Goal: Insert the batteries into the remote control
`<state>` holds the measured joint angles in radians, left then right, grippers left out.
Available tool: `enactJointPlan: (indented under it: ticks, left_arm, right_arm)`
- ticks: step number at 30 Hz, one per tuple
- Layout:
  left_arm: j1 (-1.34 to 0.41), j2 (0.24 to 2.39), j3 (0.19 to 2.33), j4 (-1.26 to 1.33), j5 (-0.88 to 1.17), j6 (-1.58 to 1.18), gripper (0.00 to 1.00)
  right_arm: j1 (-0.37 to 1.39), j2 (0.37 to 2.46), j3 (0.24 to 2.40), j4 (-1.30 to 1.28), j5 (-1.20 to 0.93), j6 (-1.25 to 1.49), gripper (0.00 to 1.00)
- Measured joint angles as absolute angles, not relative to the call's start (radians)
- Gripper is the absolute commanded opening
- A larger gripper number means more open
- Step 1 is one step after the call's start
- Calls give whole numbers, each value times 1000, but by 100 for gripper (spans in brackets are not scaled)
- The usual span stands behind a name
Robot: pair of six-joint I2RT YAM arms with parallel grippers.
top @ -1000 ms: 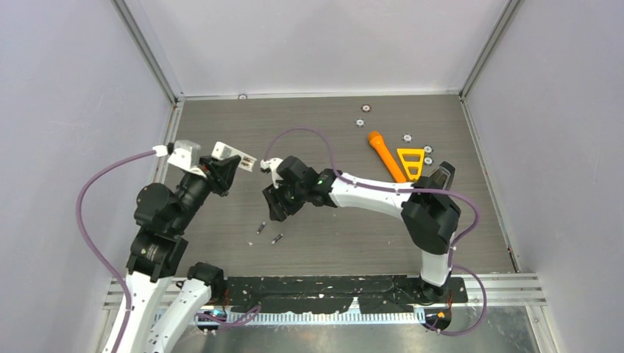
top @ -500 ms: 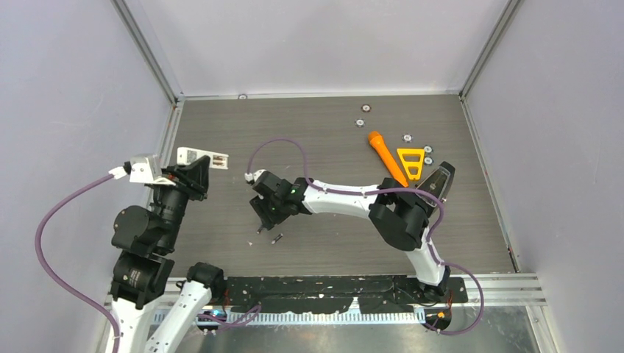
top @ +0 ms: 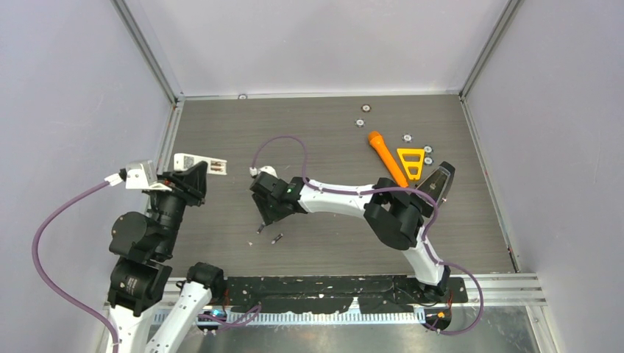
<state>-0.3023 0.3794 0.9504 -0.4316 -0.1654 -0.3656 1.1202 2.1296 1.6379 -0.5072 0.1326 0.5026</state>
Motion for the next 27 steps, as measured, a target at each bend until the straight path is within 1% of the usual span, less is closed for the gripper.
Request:
enactJointPlan:
  ticks: [4, 6, 10, 15, 18, 21, 27]
  left_arm:
    - [-302, 384, 956, -456, -156, -366, 0]
    - [-302, 398, 977, -485, -144, -363, 0]
    - [-302, 427, 1010, -511, -120, -355, 0]
    - [-302, 431, 1012, -532, -97, -351, 0]
    - [-302, 436, 1012, -539, -89, -350, 0]
    - [-302, 444, 1019, -551, -84, -340, 0]
    - [-302, 467, 1060, -562, -80, -324, 0]
  right_arm:
    - [1120, 2103, 1552, -439, 94, 449, 50]
    - [1121, 2068, 1464, -392, 51, 377, 53]
    - [1125, 1984, 1361, -349, -52, 214, 61]
    - [1130, 1956, 1345, -346, -150, 39, 63]
    - [1137, 1957, 1362, -372, -176, -41, 62]
    - [1154, 1967, 1405, -393, -176, -110, 59]
    - [1211, 2017, 1454, -405, -132, -213, 50]
